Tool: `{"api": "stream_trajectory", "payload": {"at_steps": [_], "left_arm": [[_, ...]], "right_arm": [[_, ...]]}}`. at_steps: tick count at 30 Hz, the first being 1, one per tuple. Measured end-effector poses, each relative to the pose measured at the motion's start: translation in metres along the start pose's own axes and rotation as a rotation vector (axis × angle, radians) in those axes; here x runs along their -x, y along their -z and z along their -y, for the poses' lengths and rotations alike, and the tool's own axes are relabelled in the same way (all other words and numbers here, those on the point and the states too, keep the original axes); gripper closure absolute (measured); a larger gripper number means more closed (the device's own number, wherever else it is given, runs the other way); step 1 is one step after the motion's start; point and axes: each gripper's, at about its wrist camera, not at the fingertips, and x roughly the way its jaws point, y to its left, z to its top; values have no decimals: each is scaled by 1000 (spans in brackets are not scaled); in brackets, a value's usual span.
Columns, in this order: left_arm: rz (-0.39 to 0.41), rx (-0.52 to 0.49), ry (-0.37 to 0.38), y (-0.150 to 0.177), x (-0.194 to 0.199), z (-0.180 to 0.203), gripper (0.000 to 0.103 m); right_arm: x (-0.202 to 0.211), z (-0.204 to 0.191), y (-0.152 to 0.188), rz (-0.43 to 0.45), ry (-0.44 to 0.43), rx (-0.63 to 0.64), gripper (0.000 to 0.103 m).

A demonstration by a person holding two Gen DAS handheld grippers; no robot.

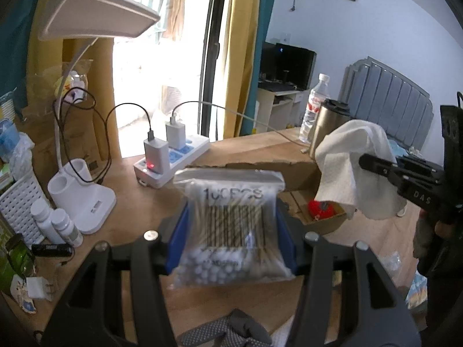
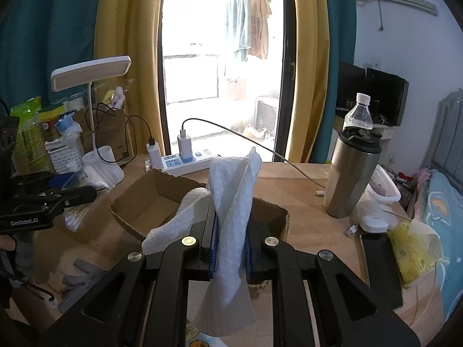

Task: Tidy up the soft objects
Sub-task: 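Carry the swab bag and paper towel over the cardboard box with both tools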

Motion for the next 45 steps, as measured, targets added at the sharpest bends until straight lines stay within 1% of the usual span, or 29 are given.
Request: {"api": "stream_trajectory", "payload": {"at_steps": [16, 24, 29, 40, 43, 45], "left_arm": [[-31, 6, 1, -11, -34, -7, 48], [-63, 15, 4, -11, -55, -3, 48], [-75, 21, 6, -10, -65, -3, 48], [-109, 35, 18, -6, -90, -7, 47], [-122, 36, 27, -6, -96, -6, 47], [-131, 36, 32, -5, -99, -6, 46]], "right_arm": [[-45, 9, -5, -42, -28, -13, 88], [-77, 13, 0, -101, -57, -25, 88], [-97, 15, 10, -151, -48, -22, 88], [-120, 9, 23, -226, -26, 22, 88], [-126, 3, 27, -260, -24, 53, 85], [-126, 2, 27, -264, -28, 54, 78]]}}
